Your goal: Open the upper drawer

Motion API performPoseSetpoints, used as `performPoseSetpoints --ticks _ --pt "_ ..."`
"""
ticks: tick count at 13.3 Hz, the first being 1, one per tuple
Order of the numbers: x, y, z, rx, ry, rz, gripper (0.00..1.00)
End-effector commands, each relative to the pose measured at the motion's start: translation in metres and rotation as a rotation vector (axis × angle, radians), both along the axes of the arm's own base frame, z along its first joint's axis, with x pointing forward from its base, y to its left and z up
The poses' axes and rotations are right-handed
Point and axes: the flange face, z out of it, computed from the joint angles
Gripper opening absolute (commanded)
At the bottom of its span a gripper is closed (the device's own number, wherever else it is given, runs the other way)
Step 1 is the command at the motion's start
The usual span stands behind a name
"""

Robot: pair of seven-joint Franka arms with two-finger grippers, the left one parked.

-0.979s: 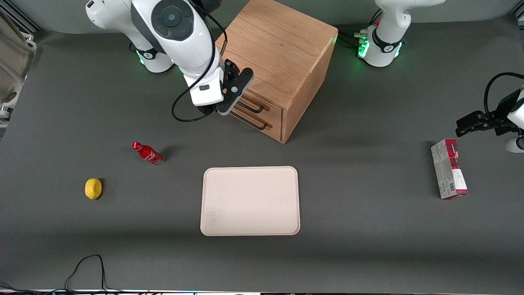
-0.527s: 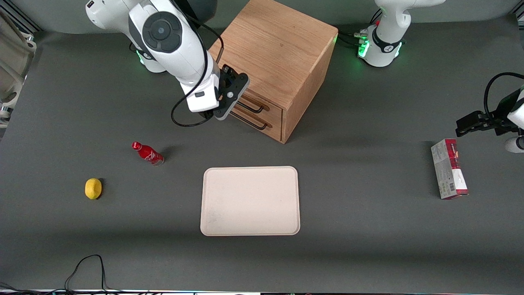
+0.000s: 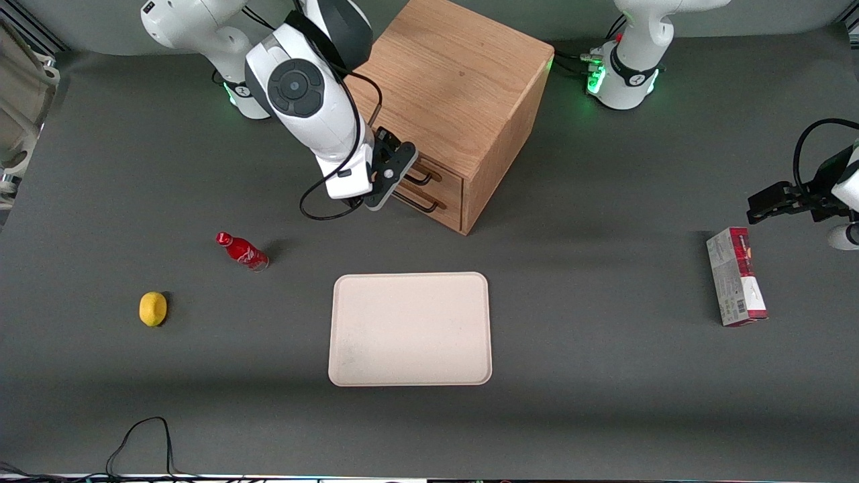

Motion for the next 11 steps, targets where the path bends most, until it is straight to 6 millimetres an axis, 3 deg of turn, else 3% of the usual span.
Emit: performPoseSetpoints --ticks 1,6,11 --pt "-0.007 -0.002 0.001 0.028 0.004 0.007 1.00" --pt "-0.024 0.010 -0.020 0.002 0.035 0.038 1.00" --pt "-0.017 0.007 -0.031 -0.006 0.037 0.033 1.00"
